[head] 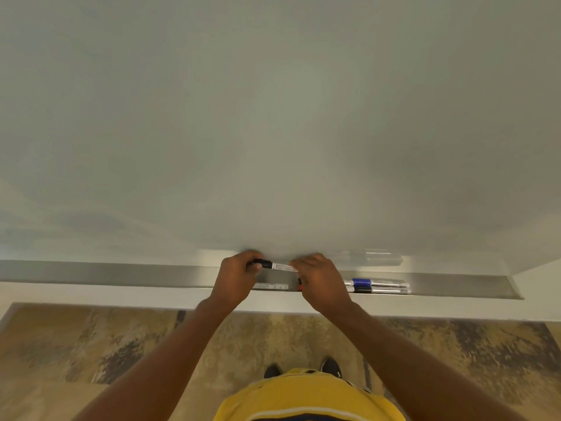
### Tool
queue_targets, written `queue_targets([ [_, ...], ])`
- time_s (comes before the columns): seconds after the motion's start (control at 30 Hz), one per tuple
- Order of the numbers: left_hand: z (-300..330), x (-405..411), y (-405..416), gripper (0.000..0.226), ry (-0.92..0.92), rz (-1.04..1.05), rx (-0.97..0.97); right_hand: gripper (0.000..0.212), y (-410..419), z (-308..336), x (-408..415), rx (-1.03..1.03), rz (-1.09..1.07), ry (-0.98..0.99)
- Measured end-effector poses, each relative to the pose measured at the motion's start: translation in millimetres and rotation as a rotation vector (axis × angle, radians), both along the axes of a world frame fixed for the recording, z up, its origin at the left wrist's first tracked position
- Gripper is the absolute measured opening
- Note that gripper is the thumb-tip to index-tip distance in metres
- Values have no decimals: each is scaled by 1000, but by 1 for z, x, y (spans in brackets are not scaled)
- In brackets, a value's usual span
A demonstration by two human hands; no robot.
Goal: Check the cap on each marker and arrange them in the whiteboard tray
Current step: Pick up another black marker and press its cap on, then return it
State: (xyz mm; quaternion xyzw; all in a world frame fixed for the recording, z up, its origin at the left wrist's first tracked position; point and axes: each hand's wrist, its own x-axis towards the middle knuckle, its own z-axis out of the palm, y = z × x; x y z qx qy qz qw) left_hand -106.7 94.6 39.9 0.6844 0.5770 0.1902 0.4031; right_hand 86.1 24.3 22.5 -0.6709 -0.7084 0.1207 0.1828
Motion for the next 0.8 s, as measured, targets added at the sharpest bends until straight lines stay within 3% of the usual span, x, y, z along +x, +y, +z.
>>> queue_targets([
  [0.33, -34, -35, 6, 35, 509, -94, 190, 34, 14, -33, -18, -153, 32, -180],
  [0.53, -47, -43, 12, 39, 659, -253, 203, 38, 15, -43, -25, -159, 48, -189],
  [0.8, -55, -39, 22, 27, 735, -357, 293, 39, 17, -50, -30, -164, 49, -121],
])
